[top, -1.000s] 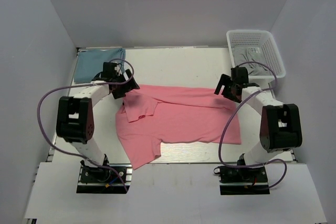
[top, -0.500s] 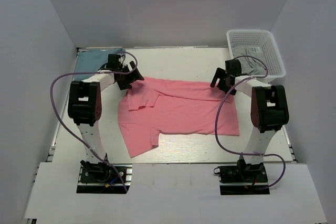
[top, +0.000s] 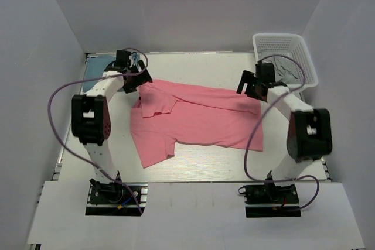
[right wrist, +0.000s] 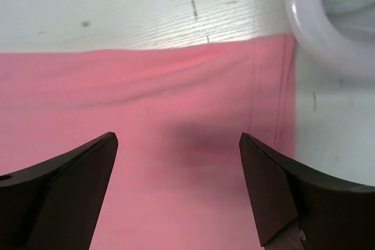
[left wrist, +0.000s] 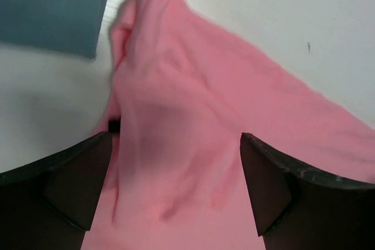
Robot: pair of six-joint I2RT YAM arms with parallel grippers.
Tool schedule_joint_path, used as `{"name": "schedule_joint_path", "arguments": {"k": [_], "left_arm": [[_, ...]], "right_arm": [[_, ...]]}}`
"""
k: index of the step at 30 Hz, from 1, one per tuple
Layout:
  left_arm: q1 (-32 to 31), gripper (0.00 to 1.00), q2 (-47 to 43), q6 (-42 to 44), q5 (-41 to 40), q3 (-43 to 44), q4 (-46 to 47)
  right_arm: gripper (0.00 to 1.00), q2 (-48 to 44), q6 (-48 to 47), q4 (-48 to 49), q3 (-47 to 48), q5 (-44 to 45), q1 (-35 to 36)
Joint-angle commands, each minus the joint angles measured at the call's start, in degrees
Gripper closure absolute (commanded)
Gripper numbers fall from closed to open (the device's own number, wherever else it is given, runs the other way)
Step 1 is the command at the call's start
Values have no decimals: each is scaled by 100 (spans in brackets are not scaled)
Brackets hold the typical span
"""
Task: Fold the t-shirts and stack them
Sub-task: Fold the flattened tshirt in 1/3 of the way, then grap the side of the flattened tshirt closest away from the robot with both arms
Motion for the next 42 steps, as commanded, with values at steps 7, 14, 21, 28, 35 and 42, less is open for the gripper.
{"name": "schedule_joint_path", "arguments": {"k": [7, 14, 21, 28, 35, 42], "left_arm": [[-90, 0, -3214, -1016, 374, -3001, -223], [-370, 0, -4836, -1043, 265, -4117, -1660], [-652, 0, -6036, -1226, 726, -4909, -2255], [-1099, 0, -5527, -1816, 1081, -5982, -1578], [-1408, 0, -5150, -1931, 283, -5517, -1813], [-1575, 14, -4604, -1983, 228, -5692, -1348]], "right_arm": [[10, -3131, 974, 993, -2775, -662, 17], [10, -4345, 1100, 1187, -3663, -867, 25], [10, -4636, 836, 1671, -4068, -1306, 8], [10, -4460, 862, 1785, -4121, -1236, 8], [10, -4302, 827, 1996, -4148, -1403, -10], [10, -4372, 836, 1882, -4174, -1183, -1]]}}
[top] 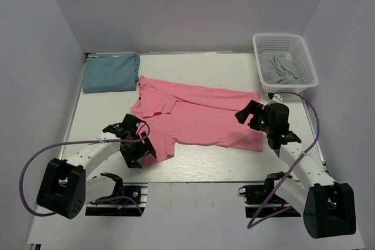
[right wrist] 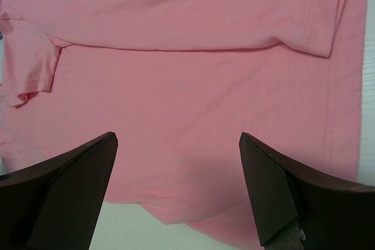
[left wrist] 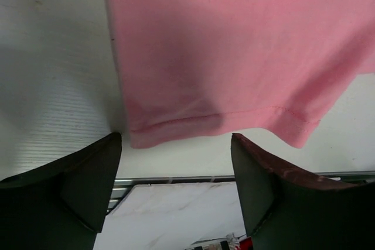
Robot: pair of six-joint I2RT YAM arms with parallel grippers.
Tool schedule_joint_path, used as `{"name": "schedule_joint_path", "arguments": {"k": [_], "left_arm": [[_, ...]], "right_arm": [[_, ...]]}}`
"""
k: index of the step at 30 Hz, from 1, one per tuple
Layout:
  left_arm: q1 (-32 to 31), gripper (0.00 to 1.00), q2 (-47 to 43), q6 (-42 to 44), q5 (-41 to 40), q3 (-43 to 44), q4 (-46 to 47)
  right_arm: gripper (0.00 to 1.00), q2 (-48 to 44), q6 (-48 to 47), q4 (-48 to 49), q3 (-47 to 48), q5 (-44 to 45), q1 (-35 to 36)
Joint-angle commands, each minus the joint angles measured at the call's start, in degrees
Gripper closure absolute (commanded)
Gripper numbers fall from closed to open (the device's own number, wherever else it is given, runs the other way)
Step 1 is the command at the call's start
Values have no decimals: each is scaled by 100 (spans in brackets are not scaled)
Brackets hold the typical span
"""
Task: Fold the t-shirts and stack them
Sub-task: Grap the side of the flattened tshirt closest away from the robot with both arms
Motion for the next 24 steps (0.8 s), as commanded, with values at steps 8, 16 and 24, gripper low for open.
{"name": "schedule_joint_path", "arguments": {"k": [8, 16, 24], "left_arm": [[-124, 85, 276, 10, -198, 26, 544], [-124, 100, 198, 186, -313, 333, 474], [-124, 100, -120, 467, -189, 501, 763]], "right_arm": [[10, -77, -76, 65, -32, 274, -8], [10, 2, -5, -670, 91, 485, -25], [10, 72, 249, -2841, 434, 950, 10]]}}
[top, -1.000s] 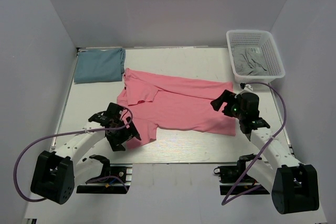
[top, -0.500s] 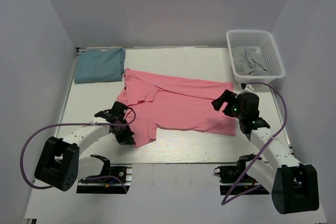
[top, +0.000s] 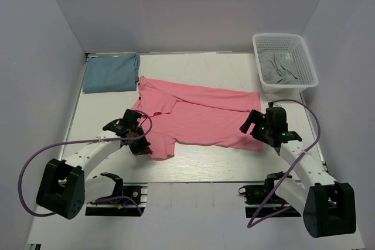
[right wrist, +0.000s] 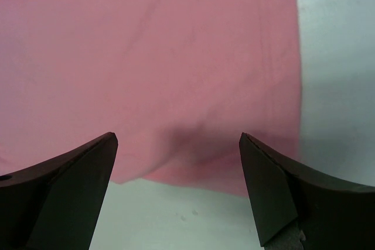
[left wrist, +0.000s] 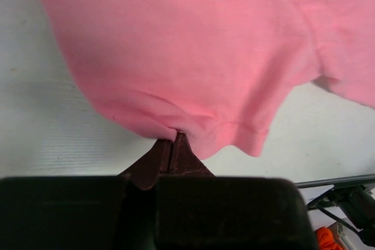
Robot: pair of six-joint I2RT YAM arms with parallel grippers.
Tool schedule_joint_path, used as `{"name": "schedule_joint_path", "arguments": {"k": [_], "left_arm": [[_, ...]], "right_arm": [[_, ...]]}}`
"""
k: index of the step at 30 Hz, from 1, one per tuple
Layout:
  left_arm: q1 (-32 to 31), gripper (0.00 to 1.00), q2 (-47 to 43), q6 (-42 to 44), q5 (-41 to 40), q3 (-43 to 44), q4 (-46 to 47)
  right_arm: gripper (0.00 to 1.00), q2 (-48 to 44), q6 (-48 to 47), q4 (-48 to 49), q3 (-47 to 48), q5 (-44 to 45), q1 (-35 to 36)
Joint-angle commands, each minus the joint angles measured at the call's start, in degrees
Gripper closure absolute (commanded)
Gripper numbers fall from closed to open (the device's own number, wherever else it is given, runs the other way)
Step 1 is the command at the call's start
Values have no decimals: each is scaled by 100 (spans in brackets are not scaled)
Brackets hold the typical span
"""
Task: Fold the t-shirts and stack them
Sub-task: Grap the side of the flattened tshirt closest away from the robot with both arms
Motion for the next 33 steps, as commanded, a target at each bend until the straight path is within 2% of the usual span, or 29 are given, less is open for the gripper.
{"name": "schedule_joint_path", "arguments": {"k": [1, 4, 8, 10, 13, 19, 22, 27, 31, 32, 33], "left_arm": [[-28, 100, -198, 176, 5, 290, 366], [-28, 100, -269, 176, 5, 291, 533], [-28, 100, -322, 256, 5, 352, 587], [-28, 100, -322, 343, 5, 422, 438], [-28, 100, -400, 457, 5, 554, 271], [-28, 100, -700, 458, -56, 555, 270], [-28, 100, -700, 510, -56, 686, 209], [-28, 100, -647, 510, 5, 845, 147], [-28, 100, -481, 431, -47, 1064, 94], [-28, 100, -428, 431, -47, 1117, 33], [-28, 100, -375, 431, -108, 1195, 33]], "right_arm": [[10, 7, 215, -1135, 257, 347, 12], [10, -318, 355, -1354, 178, 383, 3], [10, -740, 548, -2004, 309, 1162, -14], [10, -653, 767, -2320, 379, 1463, -5], [10, -521, 900, -2200, 284, 1323, -5], [10, -20, 1111, -2059, 169, 1596, 12], [25, 85, 1032, -1585, 38, 1324, 4], [30, 489, 962, -1390, 46, 1419, -5], [55, 560, 953, -1320, 63, 1420, -5], [70, 569, 962, -1311, 46, 1402, 3], [75, 560, 979, -1250, 46, 1385, -5]]}}
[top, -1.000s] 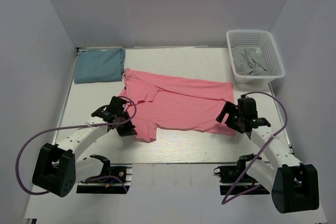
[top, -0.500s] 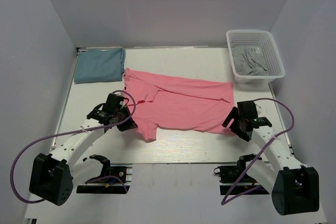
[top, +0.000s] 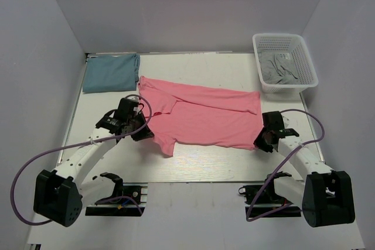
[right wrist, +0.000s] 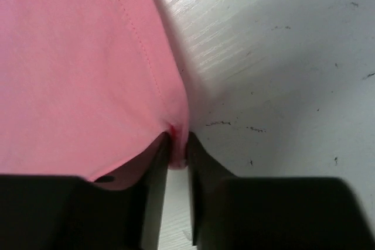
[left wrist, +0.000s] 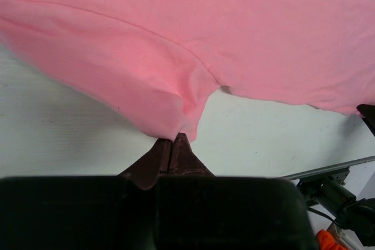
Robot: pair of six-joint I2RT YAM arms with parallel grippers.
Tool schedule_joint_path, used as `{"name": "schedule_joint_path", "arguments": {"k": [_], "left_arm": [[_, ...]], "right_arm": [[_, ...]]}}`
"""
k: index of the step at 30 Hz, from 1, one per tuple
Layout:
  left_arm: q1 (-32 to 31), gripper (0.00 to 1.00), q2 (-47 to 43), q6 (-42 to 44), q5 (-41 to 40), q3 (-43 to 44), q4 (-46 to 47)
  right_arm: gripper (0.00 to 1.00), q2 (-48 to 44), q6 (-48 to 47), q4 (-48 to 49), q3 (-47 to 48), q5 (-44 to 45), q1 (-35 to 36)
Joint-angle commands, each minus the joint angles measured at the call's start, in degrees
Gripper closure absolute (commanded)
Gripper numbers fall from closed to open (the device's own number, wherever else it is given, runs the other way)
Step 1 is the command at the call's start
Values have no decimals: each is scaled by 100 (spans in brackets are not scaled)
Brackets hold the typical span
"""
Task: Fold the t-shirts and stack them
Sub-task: Grap the side of the flattened tshirt closest away from the robot with both arms
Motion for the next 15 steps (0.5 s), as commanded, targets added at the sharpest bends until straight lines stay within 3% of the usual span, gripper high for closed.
{"name": "schedule_joint_path", "arguments": {"k": [1, 2, 4, 15], "left_arm": [[-28, 100, 87, -6, -96, 322, -57], [-28, 100, 87, -58, -96, 392, -57], [-28, 100, 87, -59, -157, 462, -57], [25, 100, 394, -278, -456, 963, 198]], "right_arm": [[78, 7, 79, 193, -13, 8, -5], [92, 7, 87, 210, 13, 16, -5], [100, -19, 79, 140, 83, 25, 3], [100, 183, -255, 79, 689, -80, -5]]}}
